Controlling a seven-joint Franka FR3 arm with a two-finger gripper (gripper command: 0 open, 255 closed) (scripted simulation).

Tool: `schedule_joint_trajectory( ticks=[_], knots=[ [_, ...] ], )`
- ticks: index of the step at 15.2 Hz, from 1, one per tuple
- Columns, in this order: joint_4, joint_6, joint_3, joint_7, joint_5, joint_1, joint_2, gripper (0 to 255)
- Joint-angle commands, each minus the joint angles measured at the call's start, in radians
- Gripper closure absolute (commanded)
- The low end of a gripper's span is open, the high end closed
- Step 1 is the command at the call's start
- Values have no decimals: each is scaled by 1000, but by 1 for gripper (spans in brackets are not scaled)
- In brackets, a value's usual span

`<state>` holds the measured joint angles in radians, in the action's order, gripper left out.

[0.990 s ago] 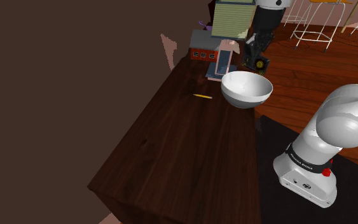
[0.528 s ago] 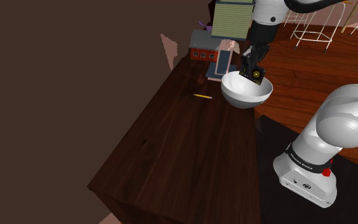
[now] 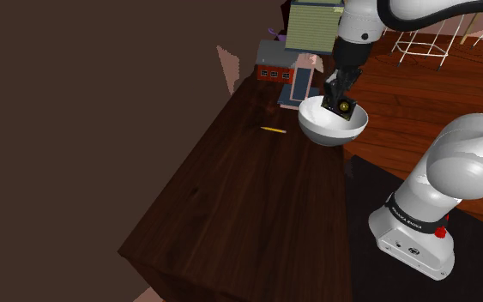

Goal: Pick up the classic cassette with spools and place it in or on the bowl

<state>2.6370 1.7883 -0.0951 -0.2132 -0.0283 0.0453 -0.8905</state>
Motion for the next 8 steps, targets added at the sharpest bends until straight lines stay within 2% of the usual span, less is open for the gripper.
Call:
schedule_joint_trajectory(
  ticks=[1,2,3,8],
  knots=[
    [0,0,0,0,0,0,0,255],
    [0,0,0,0,0,0,0,255],
    [0,0,0,0,0,0,0,0],
    [0,0,0,0,0,0,0,0]
  ],
)
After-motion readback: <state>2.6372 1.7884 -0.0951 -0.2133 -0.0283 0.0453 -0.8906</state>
